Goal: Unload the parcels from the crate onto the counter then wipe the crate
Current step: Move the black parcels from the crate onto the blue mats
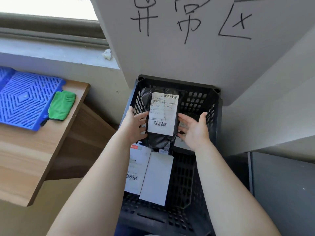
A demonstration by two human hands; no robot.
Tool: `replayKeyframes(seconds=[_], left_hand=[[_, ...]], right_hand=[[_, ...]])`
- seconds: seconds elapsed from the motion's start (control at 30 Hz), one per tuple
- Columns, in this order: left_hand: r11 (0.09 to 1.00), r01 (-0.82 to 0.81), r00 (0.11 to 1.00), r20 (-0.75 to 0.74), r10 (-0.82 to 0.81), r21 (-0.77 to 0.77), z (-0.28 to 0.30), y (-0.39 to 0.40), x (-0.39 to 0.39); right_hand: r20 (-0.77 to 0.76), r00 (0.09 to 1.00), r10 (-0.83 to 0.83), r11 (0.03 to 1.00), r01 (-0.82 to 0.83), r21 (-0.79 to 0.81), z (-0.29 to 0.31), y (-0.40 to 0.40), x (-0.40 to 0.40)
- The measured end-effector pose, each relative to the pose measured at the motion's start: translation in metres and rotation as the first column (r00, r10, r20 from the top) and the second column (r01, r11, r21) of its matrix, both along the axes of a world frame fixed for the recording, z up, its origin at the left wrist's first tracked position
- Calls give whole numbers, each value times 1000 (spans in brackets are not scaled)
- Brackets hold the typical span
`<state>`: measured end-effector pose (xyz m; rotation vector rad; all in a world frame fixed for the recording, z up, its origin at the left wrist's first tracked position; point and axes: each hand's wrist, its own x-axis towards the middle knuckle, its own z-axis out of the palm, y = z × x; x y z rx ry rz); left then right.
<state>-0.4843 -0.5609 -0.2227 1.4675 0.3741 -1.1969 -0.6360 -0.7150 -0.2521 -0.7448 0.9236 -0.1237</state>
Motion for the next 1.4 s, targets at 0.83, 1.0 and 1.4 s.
replayKeyframes(seconds=[0.83,1.0,1.4], left_hand=[[708,-604,716,140,683,-365,135,471,43],[630,-692,610,181,772,-353,140,622,52],[476,-825,461,124,879,-306,116,871,73]], right_hand=[[180,681,710,698,-645,-312,161,392,201],[159,562,812,582,-757,-297,171,549,243],[97,323,941,337,-890,-308,159,811,309]])
